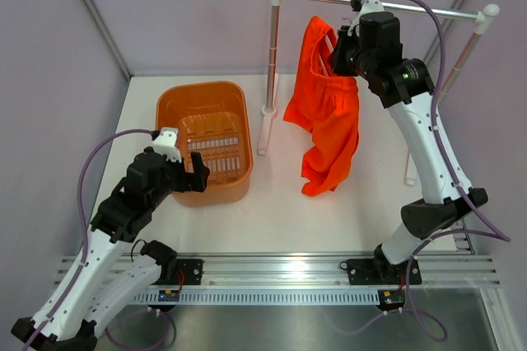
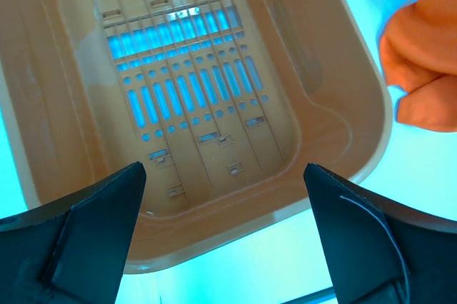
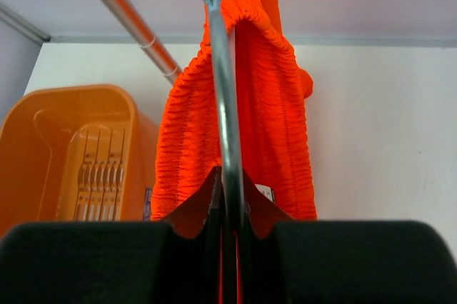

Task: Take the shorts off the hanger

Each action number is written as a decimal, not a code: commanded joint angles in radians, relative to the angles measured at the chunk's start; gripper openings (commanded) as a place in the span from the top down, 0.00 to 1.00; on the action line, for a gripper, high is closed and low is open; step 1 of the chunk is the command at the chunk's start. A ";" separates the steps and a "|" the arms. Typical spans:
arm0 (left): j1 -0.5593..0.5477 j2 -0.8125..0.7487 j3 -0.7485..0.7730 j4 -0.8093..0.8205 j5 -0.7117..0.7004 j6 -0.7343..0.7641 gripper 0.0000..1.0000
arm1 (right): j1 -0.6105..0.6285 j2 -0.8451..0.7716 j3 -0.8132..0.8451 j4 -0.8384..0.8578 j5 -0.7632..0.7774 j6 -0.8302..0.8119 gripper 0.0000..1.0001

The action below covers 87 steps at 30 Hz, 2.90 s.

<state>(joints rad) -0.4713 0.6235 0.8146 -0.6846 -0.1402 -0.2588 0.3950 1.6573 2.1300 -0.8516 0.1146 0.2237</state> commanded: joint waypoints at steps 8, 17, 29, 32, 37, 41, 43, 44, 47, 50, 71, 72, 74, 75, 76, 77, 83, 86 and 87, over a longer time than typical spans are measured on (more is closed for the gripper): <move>-0.013 0.043 0.173 0.115 0.232 -0.051 0.01 | 0.074 -0.304 -0.294 0.092 -0.099 -0.012 1.00; -0.406 0.359 0.532 0.134 -0.119 -0.056 0.01 | 0.240 -0.524 -0.568 0.151 0.048 -0.004 1.00; -0.619 0.846 0.966 0.085 -0.401 -0.046 0.01 | 0.340 -0.567 -0.647 0.125 0.164 0.017 1.00; -0.619 0.921 1.020 0.060 -0.444 -0.054 0.01 | 0.354 -0.567 -0.642 0.114 0.169 0.029 1.00; -0.621 0.969 1.025 0.075 -0.481 -0.062 0.02 | 0.373 -0.582 -0.644 0.097 0.175 0.037 1.00; -0.618 1.013 1.061 0.048 -0.499 -0.060 0.10 | 0.377 -0.600 -0.645 0.085 0.171 0.043 1.00; -0.616 1.021 1.057 0.060 -0.513 -0.057 0.19 | 0.377 -0.607 -0.647 0.082 0.166 0.045 1.00; -0.612 1.022 1.055 0.065 -0.501 -0.054 0.23 | 0.380 -0.610 -0.648 0.077 0.165 0.046 1.00; -0.592 1.038 1.071 0.057 -0.484 -0.054 0.53 | 0.386 -0.623 -0.654 0.069 0.160 0.052 1.00; -0.566 1.044 1.071 0.057 -0.472 -0.045 0.95 | 0.387 -0.640 -0.666 0.066 0.152 0.054 1.00; -0.331 1.171 1.282 0.079 -0.346 0.013 1.00 | 0.409 -0.794 -0.798 0.038 -0.069 0.025 1.00; -0.331 1.177 1.282 0.083 -0.346 0.016 1.00 | 0.409 -0.801 -0.803 0.046 -0.072 0.022 1.00; -0.322 1.205 1.298 0.082 -0.337 0.024 1.00 | 0.409 -0.808 -0.805 0.055 -0.110 0.011 1.00; -0.316 1.213 1.304 0.083 -0.329 0.026 1.00 | 0.409 -0.804 -0.800 0.051 -0.110 0.009 1.00; -0.313 1.225 1.310 0.088 -0.317 0.029 1.00 | 0.409 -0.798 -0.792 0.048 -0.110 0.005 1.00; -0.306 1.228 1.311 0.091 -0.312 0.038 1.00 | 0.410 -0.795 -0.789 0.036 -0.110 0.000 1.00; -0.286 1.198 1.240 0.108 -0.285 0.020 1.00 | 0.409 -0.824 -0.797 0.054 -0.052 0.003 1.00; -0.288 1.116 1.096 0.178 -0.236 -0.013 1.00 | 0.410 -0.829 -0.786 0.077 0.065 0.020 1.00; -0.293 1.092 1.054 0.198 -0.222 -0.017 1.00 | 0.410 -0.829 -0.785 0.085 0.091 0.026 1.00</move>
<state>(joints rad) -0.8135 1.7977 1.9587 -0.6163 -0.3347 -0.2749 0.7807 0.8742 1.3140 -0.7845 0.1726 0.2459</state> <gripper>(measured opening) 0.034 0.153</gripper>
